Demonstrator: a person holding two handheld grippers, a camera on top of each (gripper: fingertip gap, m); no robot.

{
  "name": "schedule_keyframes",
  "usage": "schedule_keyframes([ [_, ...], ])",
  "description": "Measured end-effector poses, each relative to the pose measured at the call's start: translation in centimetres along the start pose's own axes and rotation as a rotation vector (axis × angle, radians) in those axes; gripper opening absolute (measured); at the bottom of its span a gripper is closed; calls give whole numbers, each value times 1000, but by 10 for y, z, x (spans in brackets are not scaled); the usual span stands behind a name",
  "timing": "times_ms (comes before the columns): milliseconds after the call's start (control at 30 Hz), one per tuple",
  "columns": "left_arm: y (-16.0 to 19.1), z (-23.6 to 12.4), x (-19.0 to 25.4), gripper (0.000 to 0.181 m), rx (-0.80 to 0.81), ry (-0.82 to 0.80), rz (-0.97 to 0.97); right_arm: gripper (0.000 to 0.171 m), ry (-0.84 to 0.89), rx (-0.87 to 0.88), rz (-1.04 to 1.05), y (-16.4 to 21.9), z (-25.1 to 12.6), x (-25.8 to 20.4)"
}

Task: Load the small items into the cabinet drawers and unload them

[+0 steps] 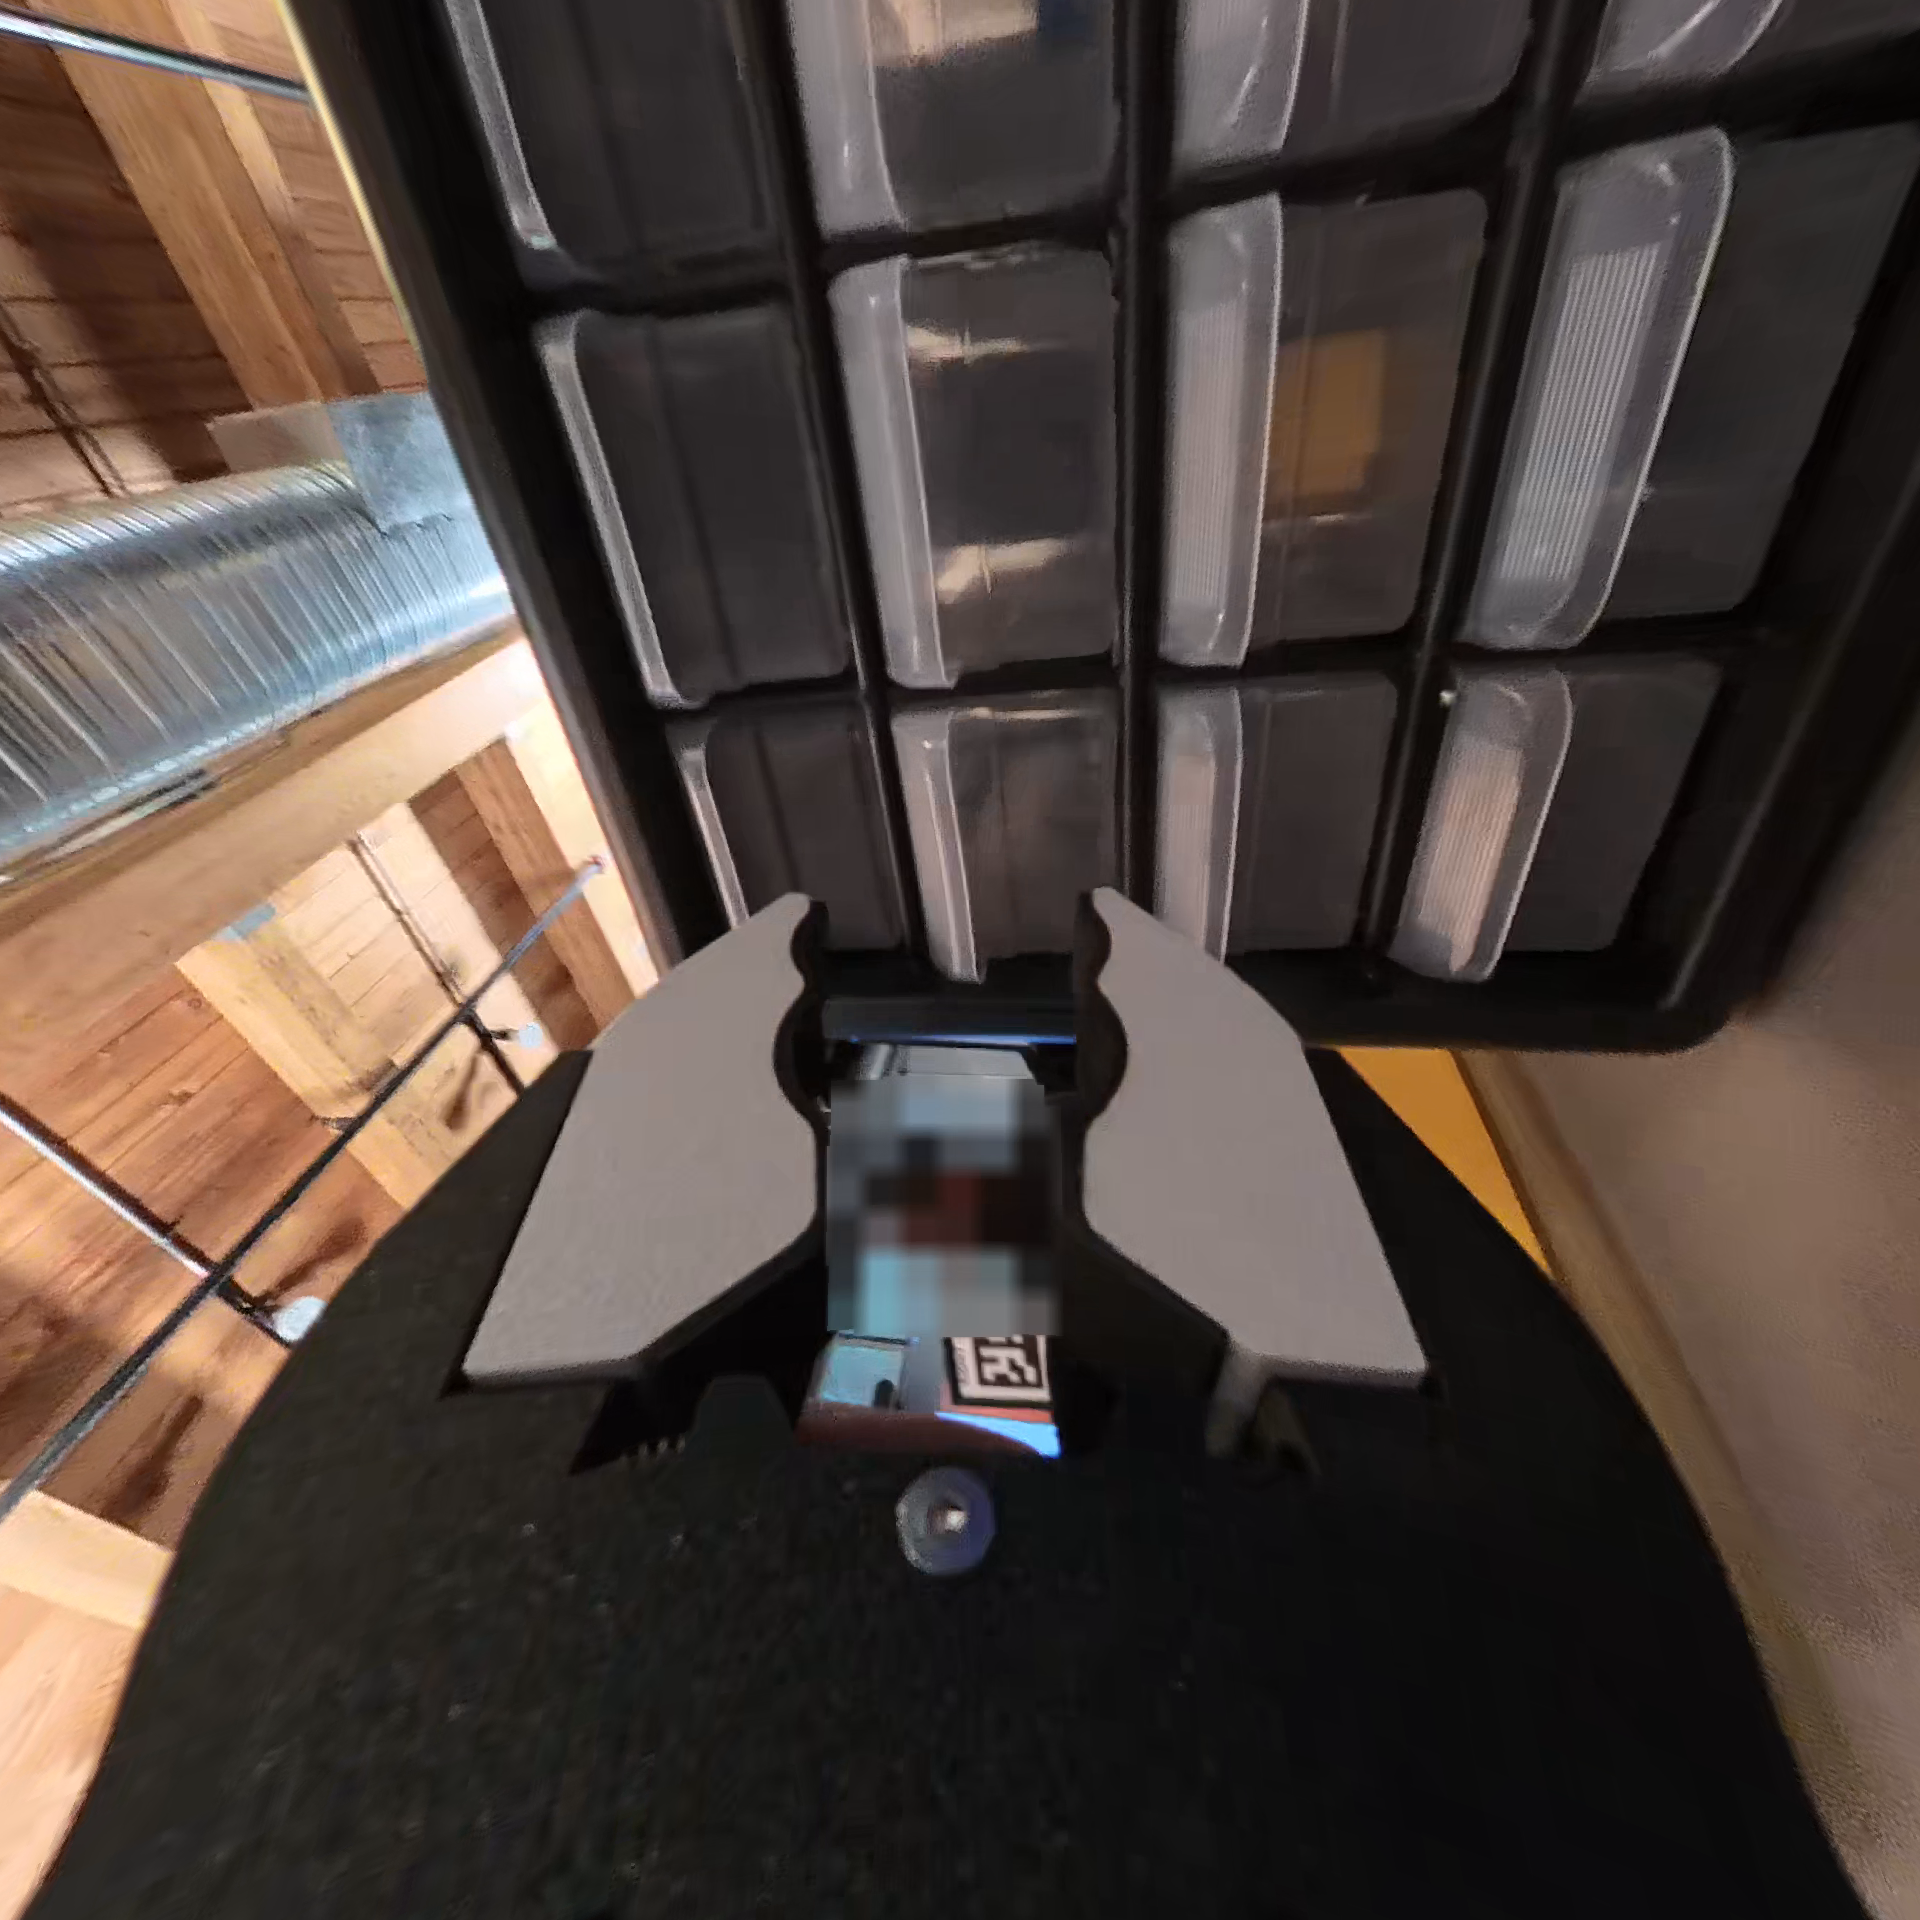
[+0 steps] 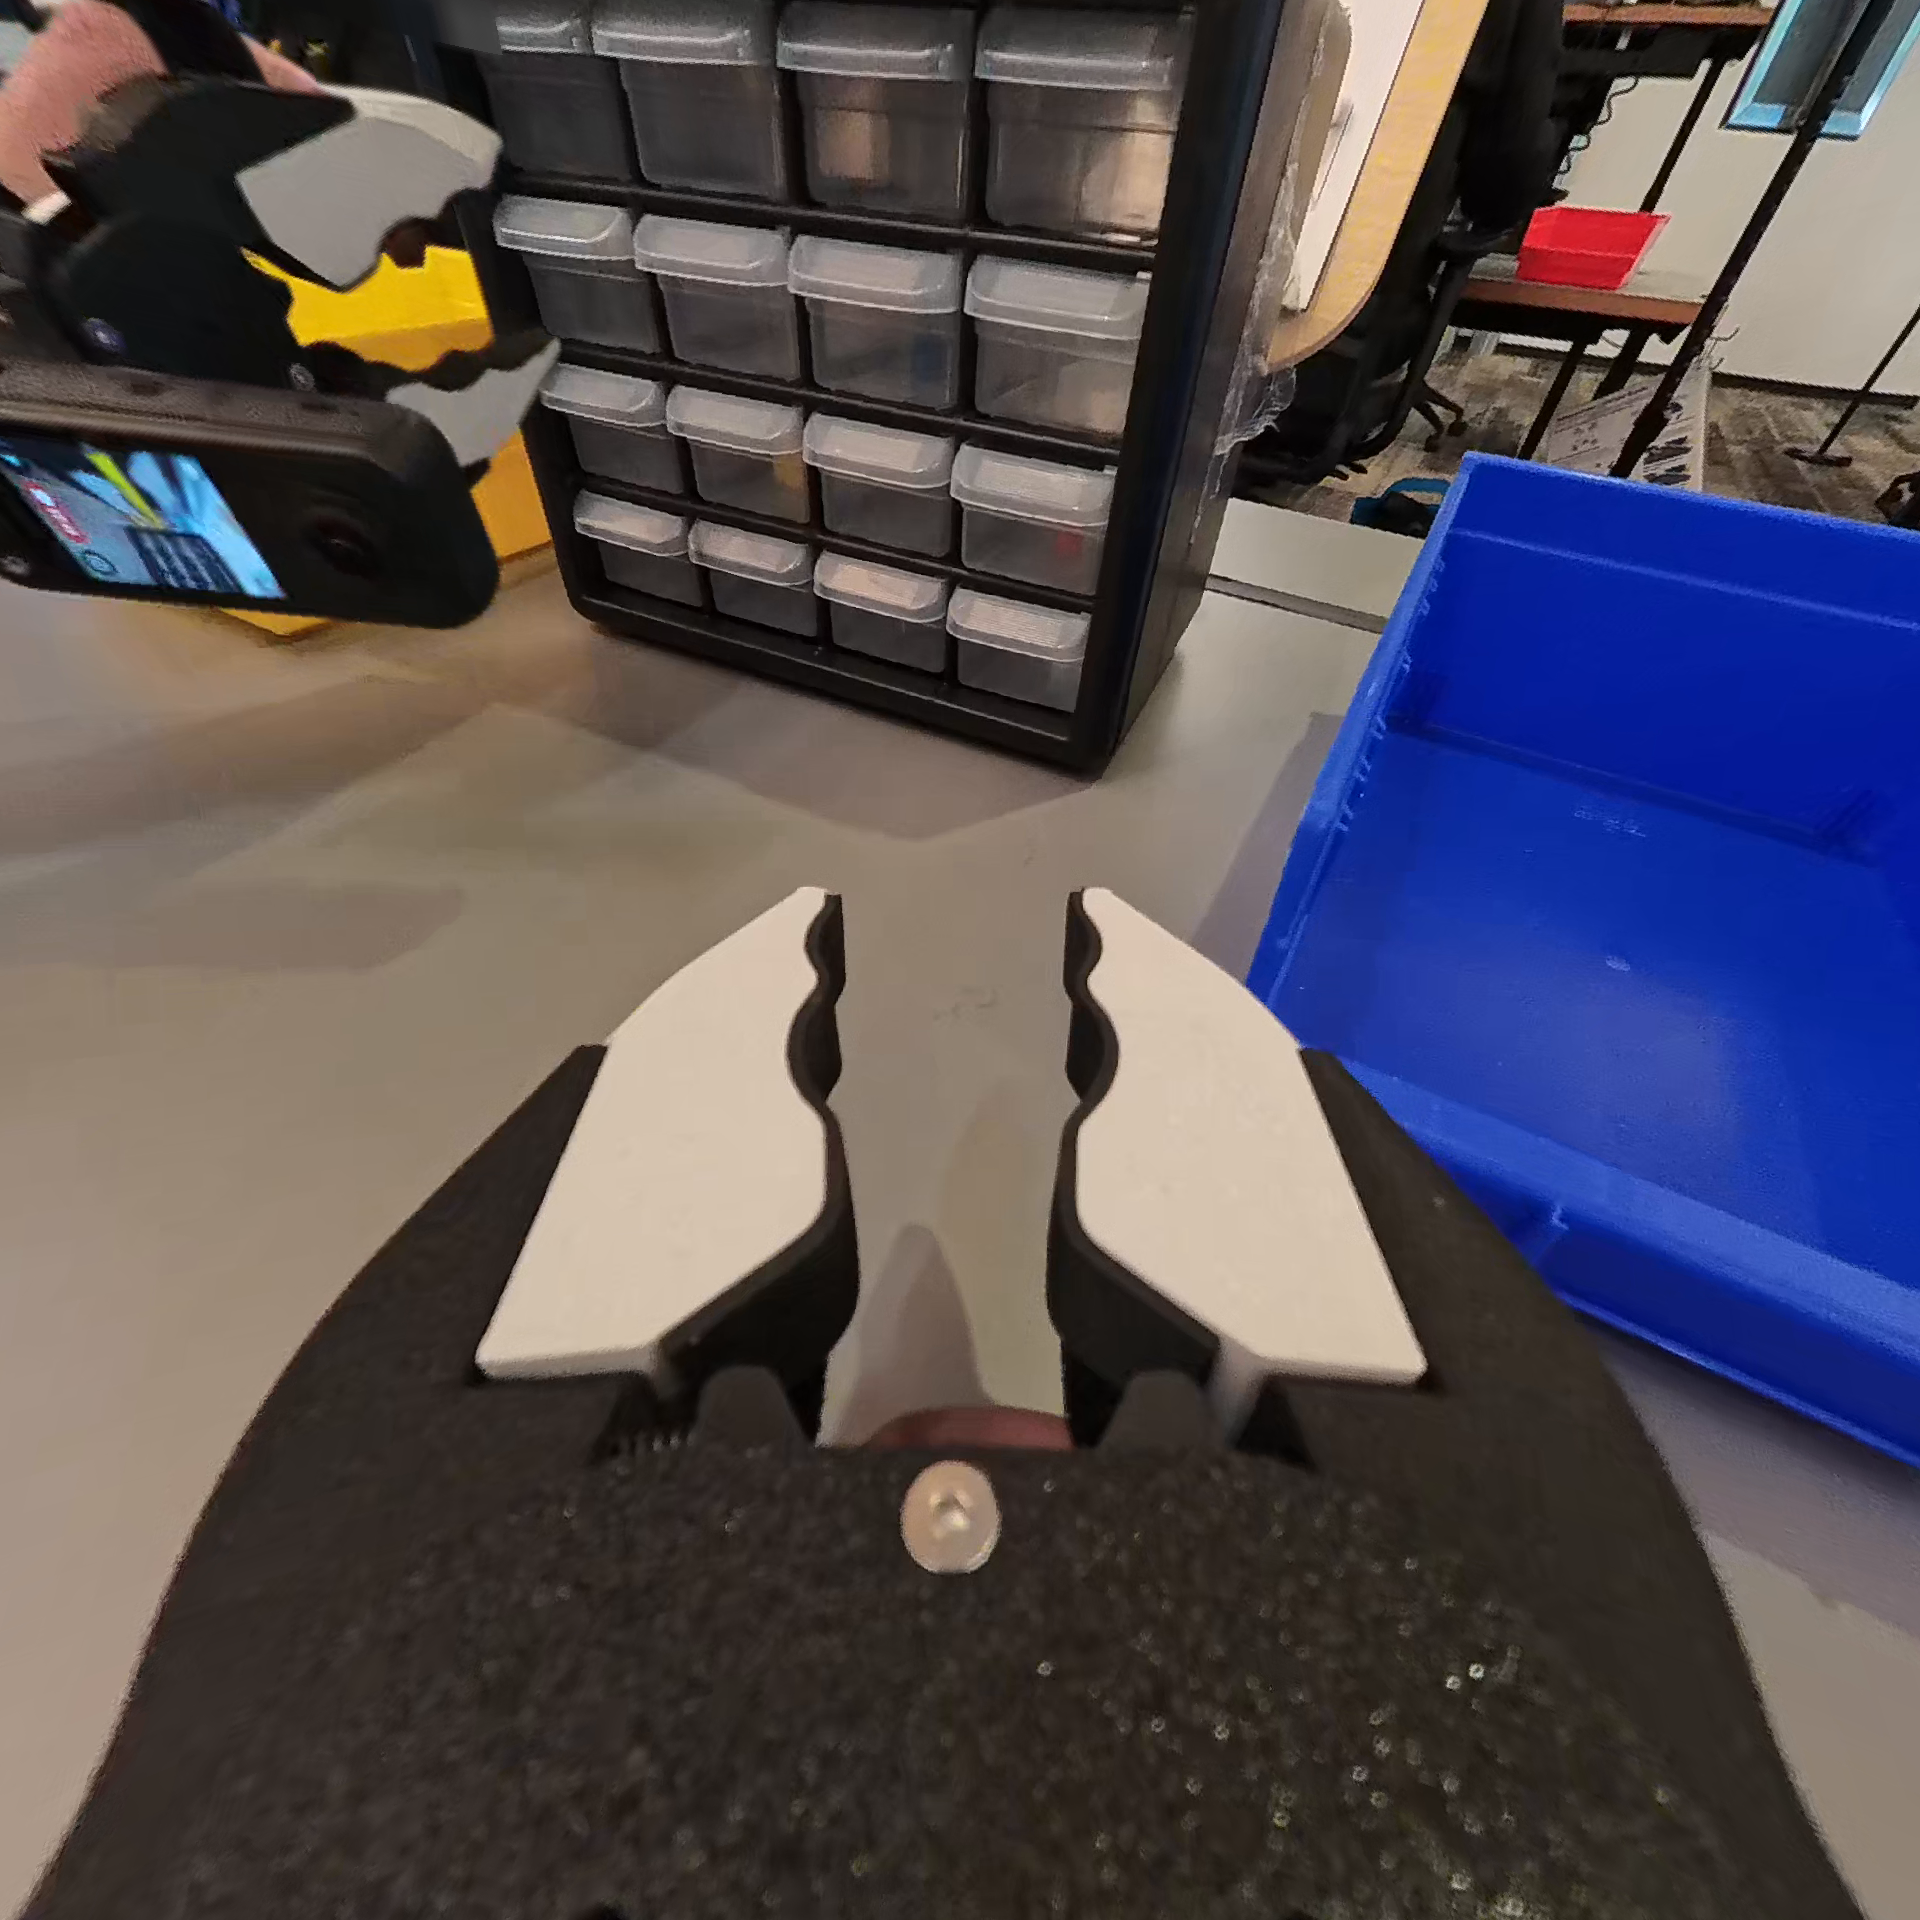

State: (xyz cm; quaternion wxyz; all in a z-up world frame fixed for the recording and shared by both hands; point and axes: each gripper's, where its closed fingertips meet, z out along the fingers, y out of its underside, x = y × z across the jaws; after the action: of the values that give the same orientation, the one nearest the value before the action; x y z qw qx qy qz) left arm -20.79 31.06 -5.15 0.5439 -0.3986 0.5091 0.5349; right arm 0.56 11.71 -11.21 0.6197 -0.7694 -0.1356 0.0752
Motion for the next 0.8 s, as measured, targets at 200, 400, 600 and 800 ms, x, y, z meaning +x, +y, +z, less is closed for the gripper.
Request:
schedule_keyframes([
  [200, -10, 10, -2, 14, 13, -81, 20, 40, -12, -7, 8, 1, 2, -2],
  [400, -11, 12, -3, 5, 11, -96, -39, 40, -13, -8, 3, 1, 2, -3],
  [600, -14, -14, -6, 5, 31, -72, -110, 40, -16, -12, 7, 1, 1, -4],
  [800, -20, -34, -10, 22, 60, 13, -303, 40, -10, -17, -5, 2, 1, -5],
])
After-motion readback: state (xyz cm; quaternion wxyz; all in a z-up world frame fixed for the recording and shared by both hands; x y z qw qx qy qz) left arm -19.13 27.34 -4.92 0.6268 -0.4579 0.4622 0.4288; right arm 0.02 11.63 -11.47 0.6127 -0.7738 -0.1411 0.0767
